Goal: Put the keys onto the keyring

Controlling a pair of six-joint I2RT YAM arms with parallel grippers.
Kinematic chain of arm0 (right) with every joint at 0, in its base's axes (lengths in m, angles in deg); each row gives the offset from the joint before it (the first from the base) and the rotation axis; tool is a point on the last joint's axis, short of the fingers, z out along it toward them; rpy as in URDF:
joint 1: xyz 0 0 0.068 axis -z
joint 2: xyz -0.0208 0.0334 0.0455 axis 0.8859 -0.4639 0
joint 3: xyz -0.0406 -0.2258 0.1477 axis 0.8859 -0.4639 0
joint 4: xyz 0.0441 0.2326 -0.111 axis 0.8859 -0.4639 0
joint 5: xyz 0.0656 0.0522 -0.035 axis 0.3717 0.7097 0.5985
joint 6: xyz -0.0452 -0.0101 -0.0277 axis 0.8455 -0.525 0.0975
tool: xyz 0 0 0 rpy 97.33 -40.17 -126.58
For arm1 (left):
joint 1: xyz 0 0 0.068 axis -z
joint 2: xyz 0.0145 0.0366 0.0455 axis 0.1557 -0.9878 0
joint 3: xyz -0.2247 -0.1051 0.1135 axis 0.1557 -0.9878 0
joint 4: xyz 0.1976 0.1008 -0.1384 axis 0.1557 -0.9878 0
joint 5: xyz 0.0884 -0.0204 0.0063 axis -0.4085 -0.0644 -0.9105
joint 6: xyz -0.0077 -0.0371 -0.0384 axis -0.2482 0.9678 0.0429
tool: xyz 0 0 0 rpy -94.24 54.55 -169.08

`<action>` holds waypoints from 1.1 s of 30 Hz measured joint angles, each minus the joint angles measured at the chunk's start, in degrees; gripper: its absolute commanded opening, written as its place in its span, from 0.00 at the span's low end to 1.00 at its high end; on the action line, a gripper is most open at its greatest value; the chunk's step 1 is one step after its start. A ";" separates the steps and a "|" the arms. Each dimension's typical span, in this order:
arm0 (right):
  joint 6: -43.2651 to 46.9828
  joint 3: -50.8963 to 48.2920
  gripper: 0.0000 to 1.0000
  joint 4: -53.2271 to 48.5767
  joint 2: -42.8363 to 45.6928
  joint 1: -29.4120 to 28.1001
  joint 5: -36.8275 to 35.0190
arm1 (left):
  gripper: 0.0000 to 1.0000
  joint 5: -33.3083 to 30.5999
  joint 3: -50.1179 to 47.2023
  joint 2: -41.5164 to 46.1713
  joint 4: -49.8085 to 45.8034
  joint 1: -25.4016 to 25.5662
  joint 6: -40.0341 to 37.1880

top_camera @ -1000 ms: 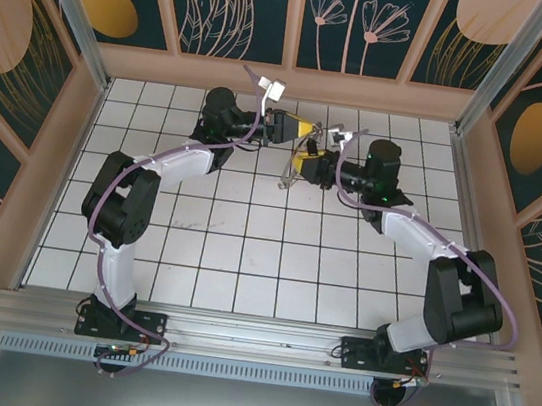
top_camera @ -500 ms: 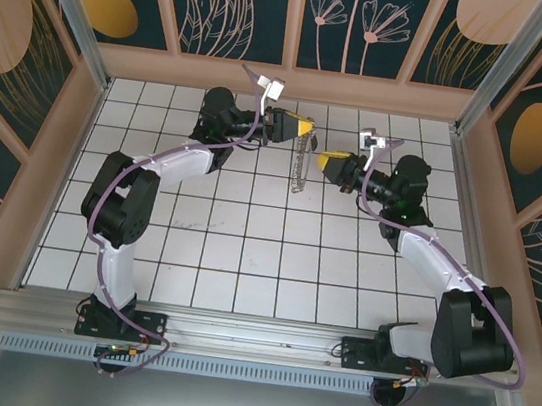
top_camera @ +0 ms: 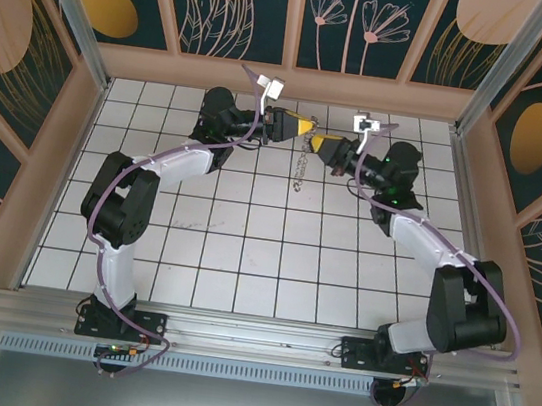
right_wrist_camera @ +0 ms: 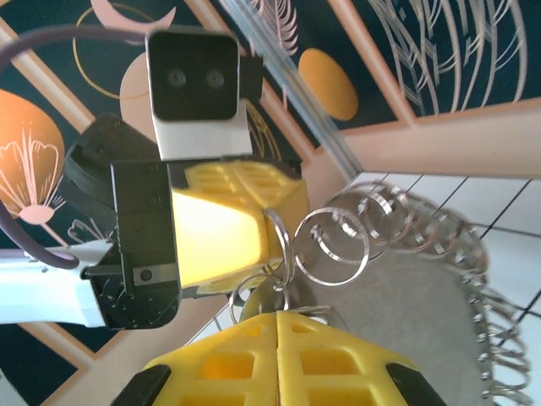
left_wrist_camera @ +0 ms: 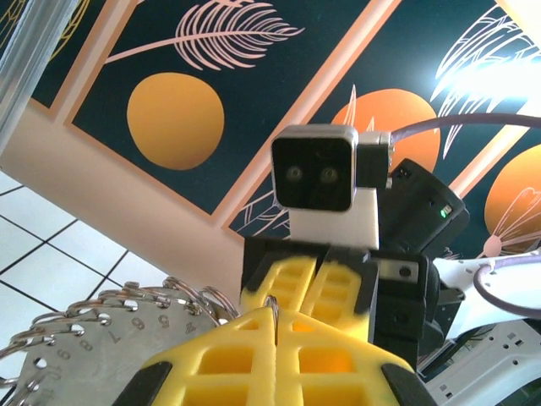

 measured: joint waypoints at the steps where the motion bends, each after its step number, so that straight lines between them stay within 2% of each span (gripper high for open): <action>1: -0.02 0.07 0.06 0.04 -0.61 -0.87 0.11 | 0.00 -0.09 -0.02 -0.02 0.02 0.00 0.02; 7: 0.66 -0.07 0.05 -0.33 -0.96 -3.15 0.22 | 0.00 -0.72 -0.02 0.00 0.42 0.00 0.04; 16: 0.63 -4.15 0.05 -2.38 5.11 2.05 0.02 | 0.00 -0.72 -0.02 0.00 0.87 0.00 0.22; 17: 0.63 -4.35 0.06 -2.67 5.90 2.36 0.00 | 0.00 -0.72 -0.02 0.00 0.90 0.00 0.26; 18: 0.57 -4.39 0.12 -2.82 6.64 2.56 -0.13 | 0.00 -0.72 -0.02 0.00 1.03 0.00 0.44; 20: -0.39 -4.39 0.32 -2.71 7.89 2.80 -1.07 | 0.00 -0.74 -0.02 0.00 1.22 0.00 0.61; 22: -1.92 -4.37 0.39 -1.79 8.50 3.08 -1.90 | 0.00 -0.92 -0.02 0.00 1.29 0.00 0.70; 28: -11.76 -3.54 0.41 2.97 6.82 3.54 -4.02 | 0.00 -1.16 -0.02 0.00 1.73 0.00 1.53; 33: -21.11 -2.67 0.36 10.62 2.95 3.52 -4.07 | 0.00 -1.88 -0.26 0.00 3.17 0.00 3.10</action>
